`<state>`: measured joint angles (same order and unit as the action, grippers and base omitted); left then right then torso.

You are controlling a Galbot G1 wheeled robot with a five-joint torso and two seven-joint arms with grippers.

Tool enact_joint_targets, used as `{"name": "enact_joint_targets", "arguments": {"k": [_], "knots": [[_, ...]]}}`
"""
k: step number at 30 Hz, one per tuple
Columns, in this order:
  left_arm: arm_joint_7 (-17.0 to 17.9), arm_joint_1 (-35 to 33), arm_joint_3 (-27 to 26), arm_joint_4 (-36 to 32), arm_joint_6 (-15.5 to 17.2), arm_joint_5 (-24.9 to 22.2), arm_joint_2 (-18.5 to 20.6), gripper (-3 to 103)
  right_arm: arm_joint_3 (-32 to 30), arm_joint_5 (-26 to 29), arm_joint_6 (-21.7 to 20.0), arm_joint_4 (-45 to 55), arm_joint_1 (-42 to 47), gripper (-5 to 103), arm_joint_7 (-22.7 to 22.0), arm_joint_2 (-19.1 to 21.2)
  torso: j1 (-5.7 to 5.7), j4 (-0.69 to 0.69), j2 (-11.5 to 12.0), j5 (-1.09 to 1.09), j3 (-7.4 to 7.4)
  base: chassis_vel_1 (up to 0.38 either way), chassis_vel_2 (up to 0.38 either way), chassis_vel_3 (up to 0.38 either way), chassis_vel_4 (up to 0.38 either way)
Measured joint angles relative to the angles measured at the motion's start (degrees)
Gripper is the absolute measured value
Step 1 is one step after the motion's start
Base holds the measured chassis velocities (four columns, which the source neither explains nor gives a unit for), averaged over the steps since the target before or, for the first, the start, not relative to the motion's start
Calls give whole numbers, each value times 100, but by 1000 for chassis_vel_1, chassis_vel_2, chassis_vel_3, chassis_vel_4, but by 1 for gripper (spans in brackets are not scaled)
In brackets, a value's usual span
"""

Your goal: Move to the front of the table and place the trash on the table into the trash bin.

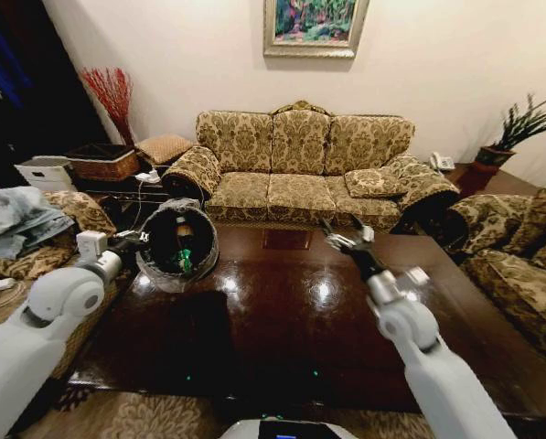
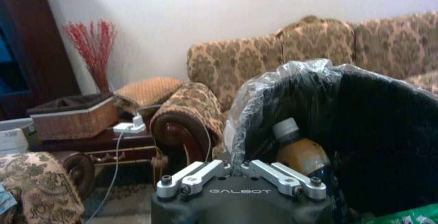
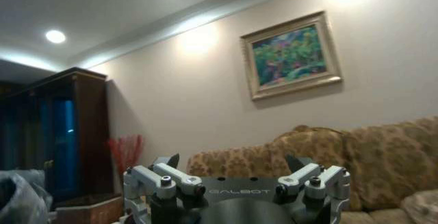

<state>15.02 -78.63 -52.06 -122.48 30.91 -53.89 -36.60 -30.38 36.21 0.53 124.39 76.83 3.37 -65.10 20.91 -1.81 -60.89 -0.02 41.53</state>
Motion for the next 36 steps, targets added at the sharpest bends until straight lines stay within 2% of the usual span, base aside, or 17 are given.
{"name": "enact_joint_targets", "arguments": {"k": [5, 11, 14, 17, 23, 25, 31, 36], "knots": [[0, -222, -384, -180, 30, -86, -166, 1, -181, 18, 106, 176, 314, 100, -19, -215, 0, -5, 0, 3, 0, -25, -37, 40, 38], [-21, -299, -456, -242, 31, -62, -366, 2, -265, 38, 155, 227, 405, 100, 0, -239, 0, -4, 0, 5, 1, -138, -122, 158, 128], [-42, -326, -461, -265, 6, -14, -484, 1, -222, -46, 427, 223, 492, 100, 286, -237, 1, -3, 0, 1, 1, -211, -181, 238, 183], [-57, -326, -473, -266, -16, -2, -493, 2, -139, -219, 601, 206, 612, 100, 548, -252, 1, -2, 0, -3, 1, -230, -182, 214, 181], [-75, -271, -511, -235, -46, -23, -406, 2, 87, -346, 799, 282, 745, 100, 540, -336, 0, 2, 1, -3, 1, -67, -99, 41, 70], [-79, -256, -490, -211, -47, -16, -421, 1, 130, -379, 840, 275, 733, 100, 519, -353, 1, -3, 2, 8, 1, 118, 8, -125, -13], [-93, -246, -422, -152, -85, 37, -476, 1, 142, -379, 852, 240, 696, 100, 500, -347, 3, -7, 2, 7, 2, 212, 54, -208, -6], [-176, -240, -426, -59, -122, 49, -472, 1, 117, -357, 852, 165, 683, 100, 502, -333, 2, -2, 2, -2, 1, 272, -42, -293, 58]]}}
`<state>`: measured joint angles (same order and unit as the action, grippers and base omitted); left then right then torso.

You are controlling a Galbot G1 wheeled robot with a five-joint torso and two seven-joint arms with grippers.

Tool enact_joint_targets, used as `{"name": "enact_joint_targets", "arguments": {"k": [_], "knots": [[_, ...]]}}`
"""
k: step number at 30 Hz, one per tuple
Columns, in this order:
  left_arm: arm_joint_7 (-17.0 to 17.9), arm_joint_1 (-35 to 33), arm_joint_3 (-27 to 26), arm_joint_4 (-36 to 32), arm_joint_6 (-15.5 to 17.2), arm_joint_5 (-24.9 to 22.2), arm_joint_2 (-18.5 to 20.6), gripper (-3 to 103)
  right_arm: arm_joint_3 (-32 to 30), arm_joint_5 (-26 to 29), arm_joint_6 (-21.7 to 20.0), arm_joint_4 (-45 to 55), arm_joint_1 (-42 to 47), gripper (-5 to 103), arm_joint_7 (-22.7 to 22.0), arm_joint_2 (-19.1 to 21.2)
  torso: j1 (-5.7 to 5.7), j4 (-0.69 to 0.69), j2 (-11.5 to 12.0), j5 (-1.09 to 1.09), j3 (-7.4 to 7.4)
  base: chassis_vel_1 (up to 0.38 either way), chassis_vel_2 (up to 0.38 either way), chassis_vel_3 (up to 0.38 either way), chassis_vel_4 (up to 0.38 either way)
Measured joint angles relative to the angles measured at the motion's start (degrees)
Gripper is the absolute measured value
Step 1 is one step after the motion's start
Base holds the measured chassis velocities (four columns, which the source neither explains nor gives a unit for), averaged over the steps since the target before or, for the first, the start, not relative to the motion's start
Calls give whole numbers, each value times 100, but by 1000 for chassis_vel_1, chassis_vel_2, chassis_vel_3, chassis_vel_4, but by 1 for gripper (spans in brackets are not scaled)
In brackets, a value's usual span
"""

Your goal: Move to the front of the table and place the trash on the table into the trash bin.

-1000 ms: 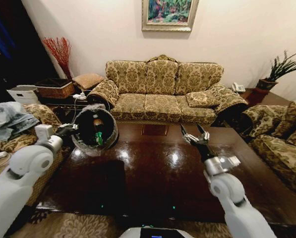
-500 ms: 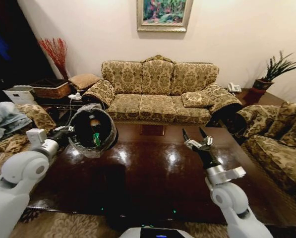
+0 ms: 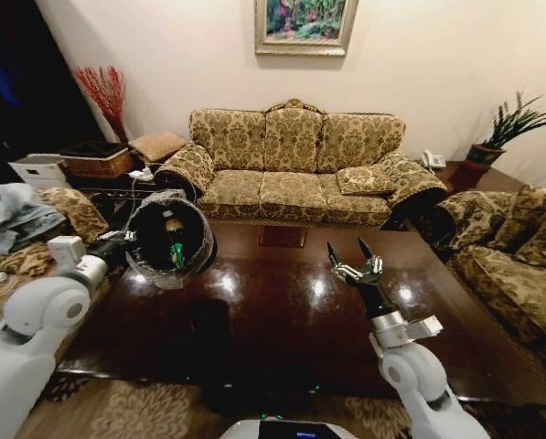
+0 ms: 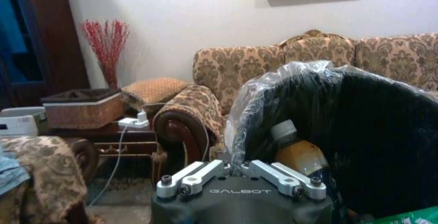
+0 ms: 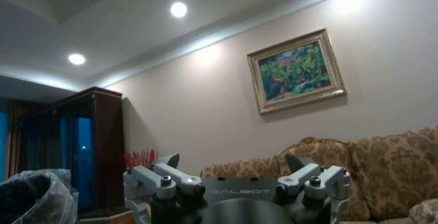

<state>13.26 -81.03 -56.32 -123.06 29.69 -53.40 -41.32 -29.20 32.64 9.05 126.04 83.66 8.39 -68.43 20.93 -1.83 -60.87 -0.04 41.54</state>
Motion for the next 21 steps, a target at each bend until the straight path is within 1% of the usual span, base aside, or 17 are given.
{"name": "enact_joint_targets", "arguments": {"k": [4, 8, 16, 20, 21], "knots": [[-16, 12, -1, 35, -6, 0, 14, 1, 9, 23, 5, -29, -30, 100, -11, -2, -1, 1, 0, 3, 0, 298, -142, -318, 145], [-15, 21, -1, 41, -9, 2, 18, 1, 31, 24, 5, -47, -68, 100, -13, -2, -2, -2, 0, 4, 0, 336, -172, -356, 193], [-16, -14, -55, 38, -10, 15, -71, 1, 47, 28, 8, -74, -81, 100, -13, 6, -2, 0, 0, 3, 0, 450, -248, -459, 253], [3, -85, -353, -118, -5, 13, -335, 1, 78, 27, 42, -97, -88, 100, -12, -6, -3, 0, 0, 5, -2, 452, -276, -450, 259], [3, -85, -353, -118, -5, 13, -335, 1, 78, 27, 42, -97, -88, 100, -12, -6, -3, 0, 0, 5, -2, 477, -279, -465, 266]]}}
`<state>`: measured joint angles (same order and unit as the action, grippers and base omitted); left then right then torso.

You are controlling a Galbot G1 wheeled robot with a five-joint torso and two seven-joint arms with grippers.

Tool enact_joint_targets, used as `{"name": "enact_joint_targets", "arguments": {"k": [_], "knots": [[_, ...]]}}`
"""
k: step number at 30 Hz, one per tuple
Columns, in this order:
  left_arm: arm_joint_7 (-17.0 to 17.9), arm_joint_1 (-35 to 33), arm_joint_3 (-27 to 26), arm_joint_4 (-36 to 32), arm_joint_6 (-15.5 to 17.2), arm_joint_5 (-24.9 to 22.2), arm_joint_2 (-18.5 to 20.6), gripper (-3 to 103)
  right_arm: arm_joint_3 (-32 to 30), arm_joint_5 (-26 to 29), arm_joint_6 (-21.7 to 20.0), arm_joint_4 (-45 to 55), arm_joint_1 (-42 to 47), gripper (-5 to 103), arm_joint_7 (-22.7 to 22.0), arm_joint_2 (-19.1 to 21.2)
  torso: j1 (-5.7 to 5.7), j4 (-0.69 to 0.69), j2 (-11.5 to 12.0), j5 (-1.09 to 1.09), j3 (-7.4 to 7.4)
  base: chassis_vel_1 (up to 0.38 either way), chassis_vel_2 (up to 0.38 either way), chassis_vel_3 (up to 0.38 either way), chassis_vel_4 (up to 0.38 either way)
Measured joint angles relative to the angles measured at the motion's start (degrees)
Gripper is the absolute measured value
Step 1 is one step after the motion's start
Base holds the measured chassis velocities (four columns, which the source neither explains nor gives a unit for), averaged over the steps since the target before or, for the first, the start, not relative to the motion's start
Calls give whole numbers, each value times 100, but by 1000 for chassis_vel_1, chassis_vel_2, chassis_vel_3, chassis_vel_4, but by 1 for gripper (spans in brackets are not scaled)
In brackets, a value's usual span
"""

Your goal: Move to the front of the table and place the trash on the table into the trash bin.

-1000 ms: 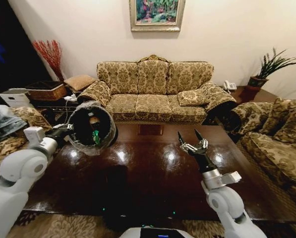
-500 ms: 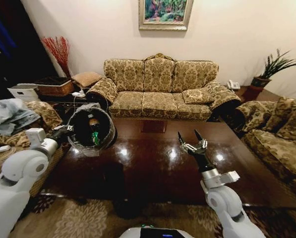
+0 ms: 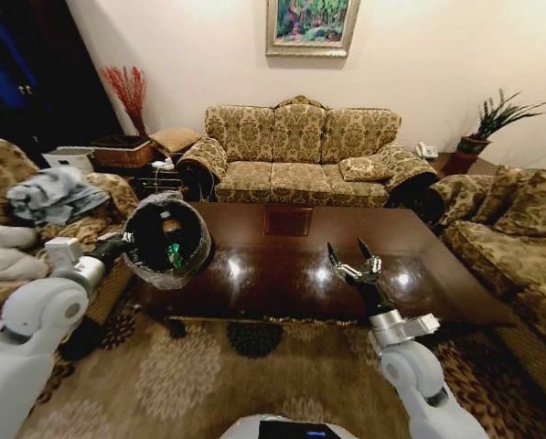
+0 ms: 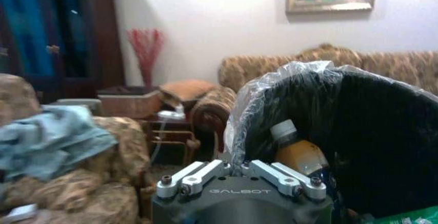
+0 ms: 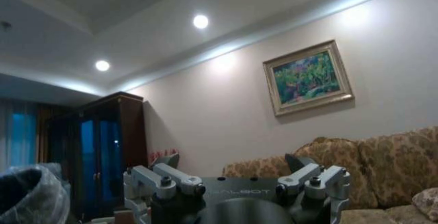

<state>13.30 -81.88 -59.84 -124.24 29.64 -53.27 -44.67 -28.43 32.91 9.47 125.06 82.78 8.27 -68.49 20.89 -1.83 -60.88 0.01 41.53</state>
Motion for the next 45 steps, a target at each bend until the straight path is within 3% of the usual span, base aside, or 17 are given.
{"name": "enact_joint_targets", "arguments": {"k": [3, 8, 10, 13, 15, 17, 20, 22, 26, 30, 40, 45], "knots": [[0, -140, -209, -144, 17, 28, -200, 1, 13, -2, 54, -19, 1, 100, -1, -22, -1, -1, -1, -6, -1, 447, -229, -392, 231], [-217, -865, -790, -533, -13, 344, -752, 1, 43, -4, 83, -52, -40, 100, -35, -98, -4, -2, -4, 4, -3, 261, -170, -256, 175], [-412, -1390, -1049, -790, -124, 642, -1181, 1, 35, -8, 101, -75, -30, 100, -19, -173, -5, -7, -5, -6, -3, 90, -42, -17, 77], [-480, -1576, -1000, -817, -202, 914, -1376, 1, -97, -39, 150, -42, 103, 100, 31, -273, 0, -5, -2, -7, 1, -9, 6, 27, 2], [-519, -1784, -890, -809, -266, 1162, -1699, 1, -255, -105, 202, 0, 233, 100, 82, -414, 11, 10, 3, -1, 5, -104, 0, 74, -10], [-552, -1889, -875, -796, -327, 1267, -1864, 1, -266, -114, 209, 1, 229, 100, 85, -441, 12, 10, 3, 4, 5, -115, -2, 28, -128], [-604, -2301, -870, -651, -705, 1722, -2504, 1, -225, -124, 211, -59, 169, 100, 86, -529, 10, 0, 3, -6, 4, -50, 14, 13, -40], [-629, -2610, -998, -605, -926, 1793, -2842, 1, -159, -118, 211, -111, 104, 100, 92, -580, 0, -5, 1, 4, 0, 0, 0, 0, 0], [-561, -2675, -1225, -628, -1084, 1696, -2918, 1, -120, -130, 171, -123, 86, 100, 162, -622, -3, -5, -2, -7, -2, 15, -5, -4, 12], [-504, -2532, -1207, -754, -1024, 1649, -2894, 1, -75, -149, 208, -132, 101, 100, 171, -622, 2, 1, 0, 0, 1, 0, 0, 0, 0], [-520, -2333, -376, -1244, -783, 1861, -2908, 1, -127, -164, 250, -126, 213, 100, 172, -548, 4, 0, 1, -1, 2, 55, -47, -51, 55], [-522, -2321, -292, -1278, -744, 1889, -2890, 1, -143, -180, 250, -124, 220, 100, 172, -565, 3, 0, 1, -2, 2, 174, -189, -203, 195]]}}
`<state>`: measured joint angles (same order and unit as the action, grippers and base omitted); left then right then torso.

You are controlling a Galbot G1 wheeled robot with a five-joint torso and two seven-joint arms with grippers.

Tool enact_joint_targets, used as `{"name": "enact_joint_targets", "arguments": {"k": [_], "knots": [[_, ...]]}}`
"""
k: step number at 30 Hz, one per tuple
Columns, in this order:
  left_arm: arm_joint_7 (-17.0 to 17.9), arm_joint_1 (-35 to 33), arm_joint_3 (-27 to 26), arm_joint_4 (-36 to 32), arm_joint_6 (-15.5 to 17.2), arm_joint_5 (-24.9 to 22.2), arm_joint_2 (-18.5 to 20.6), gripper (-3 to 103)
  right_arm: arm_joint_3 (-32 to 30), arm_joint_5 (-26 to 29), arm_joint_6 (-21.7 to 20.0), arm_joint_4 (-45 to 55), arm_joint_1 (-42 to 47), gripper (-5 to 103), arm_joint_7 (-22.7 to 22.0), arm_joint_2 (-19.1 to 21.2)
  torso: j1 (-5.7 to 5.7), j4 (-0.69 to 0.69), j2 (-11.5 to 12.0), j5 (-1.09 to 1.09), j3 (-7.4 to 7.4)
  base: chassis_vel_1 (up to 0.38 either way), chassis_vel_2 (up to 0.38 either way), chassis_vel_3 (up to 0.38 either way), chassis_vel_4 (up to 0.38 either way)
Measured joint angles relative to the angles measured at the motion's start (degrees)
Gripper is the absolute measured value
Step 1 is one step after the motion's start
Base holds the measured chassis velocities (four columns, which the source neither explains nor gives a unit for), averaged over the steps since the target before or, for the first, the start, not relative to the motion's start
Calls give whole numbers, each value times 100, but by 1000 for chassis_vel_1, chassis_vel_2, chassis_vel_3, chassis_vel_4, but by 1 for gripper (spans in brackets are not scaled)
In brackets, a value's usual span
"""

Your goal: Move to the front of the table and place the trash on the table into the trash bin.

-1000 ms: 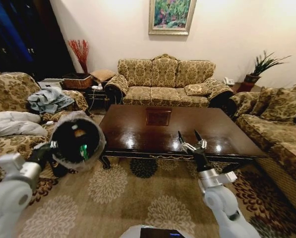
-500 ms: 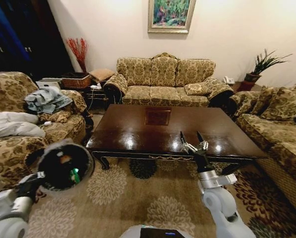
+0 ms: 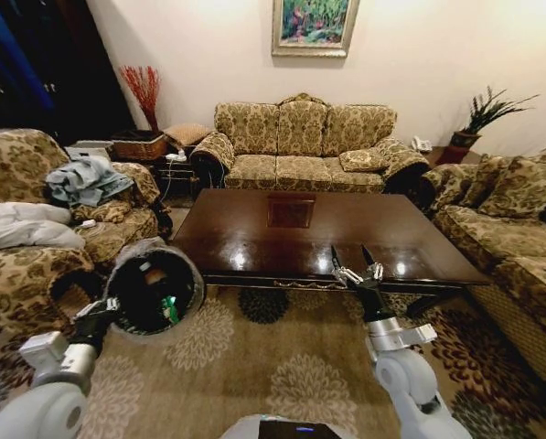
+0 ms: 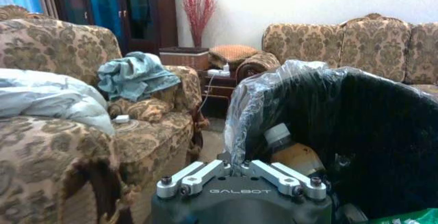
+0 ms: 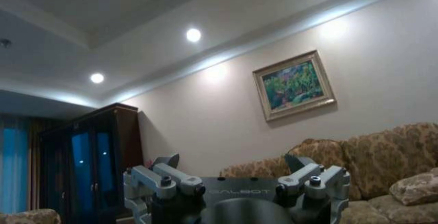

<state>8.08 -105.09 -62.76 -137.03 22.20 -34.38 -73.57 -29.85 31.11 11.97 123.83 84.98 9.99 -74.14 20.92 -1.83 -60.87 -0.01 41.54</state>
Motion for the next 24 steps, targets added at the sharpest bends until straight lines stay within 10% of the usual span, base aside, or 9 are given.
{"name": "enact_joint_targets", "arguments": {"k": [24], "knots": [[-310, 827, 1138, 3368, -667, 426, 1, 1, 368, -446, 129, 25, 175, 100, -92, -220, 9, 1, 3, 1, 3, 135, -147, -139, 148]]}}
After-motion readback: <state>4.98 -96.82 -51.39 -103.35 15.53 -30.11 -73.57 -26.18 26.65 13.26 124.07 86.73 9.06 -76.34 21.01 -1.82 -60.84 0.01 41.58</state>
